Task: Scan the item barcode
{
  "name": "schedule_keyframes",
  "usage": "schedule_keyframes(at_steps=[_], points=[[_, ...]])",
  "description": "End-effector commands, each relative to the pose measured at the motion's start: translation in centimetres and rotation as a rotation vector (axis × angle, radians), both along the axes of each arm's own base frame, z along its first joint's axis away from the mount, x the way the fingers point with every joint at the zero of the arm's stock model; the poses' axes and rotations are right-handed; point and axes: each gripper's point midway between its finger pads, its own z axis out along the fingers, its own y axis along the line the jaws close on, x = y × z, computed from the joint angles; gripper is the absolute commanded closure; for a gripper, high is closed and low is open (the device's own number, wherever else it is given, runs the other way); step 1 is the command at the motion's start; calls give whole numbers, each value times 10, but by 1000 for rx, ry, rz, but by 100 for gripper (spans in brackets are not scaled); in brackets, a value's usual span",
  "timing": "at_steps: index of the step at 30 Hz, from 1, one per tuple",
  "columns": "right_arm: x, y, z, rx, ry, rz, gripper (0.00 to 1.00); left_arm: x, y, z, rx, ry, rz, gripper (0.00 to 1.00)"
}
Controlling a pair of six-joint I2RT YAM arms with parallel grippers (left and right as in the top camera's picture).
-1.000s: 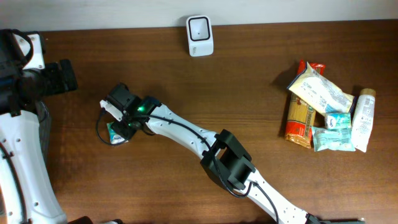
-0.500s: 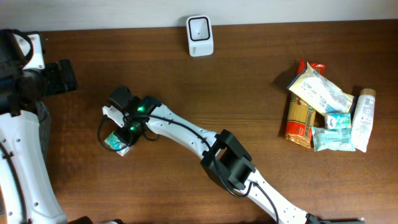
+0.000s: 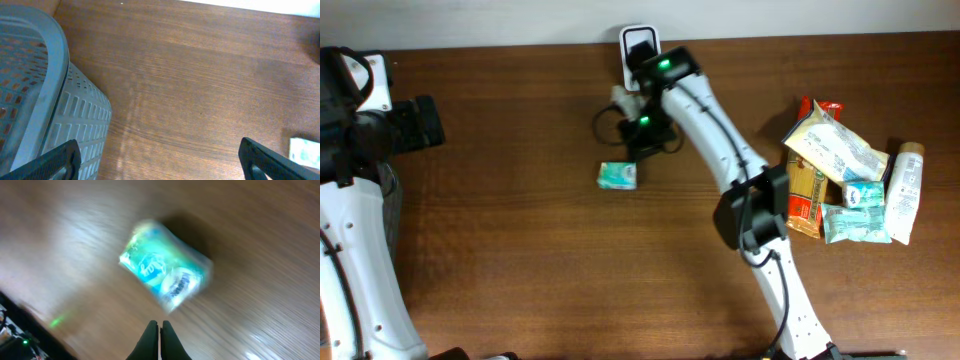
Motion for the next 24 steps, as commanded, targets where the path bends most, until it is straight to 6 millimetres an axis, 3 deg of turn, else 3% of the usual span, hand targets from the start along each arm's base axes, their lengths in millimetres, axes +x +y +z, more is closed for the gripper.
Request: schedule_keyframes(at_steps=[1,2,3,4,6,10,13,15,17,21,24], points=[[3,-42,-18,-58,65,-55,96,-1,2,4,0,-11,12,1],[5,-48,-24,-52,64,-47,91,-1,2,4,0,-11,12,1],[8,-49,-27,-41,45,-21,72,-1,2,4,0,-11,12,1],[13,-49,-28,-25,15,9,59,-1,2,4,0,-11,12,1],[28,-42,-28,2,-59,29,50,-1,2,4,0,-11,12,1],[53,-5,-26,62,-214,55,50,-1,2,4,0,-11,12,1],[61,23,-47,47,-248,-36,78,-1,2,4,0,-11,12,1],[53,27,-68,24,-204,-86,87,-1,2,4,0,-11,12,1],[44,15,-76,-28,-162,-103,90,-1,2,4,0,-11,12,1],[37,-19,-57,-105,-53,-225,89,-1,2,4,0,-11,12,1],[14,-25,-45,-116,43,-202,87,-1,2,4,0,-11,12,1]])
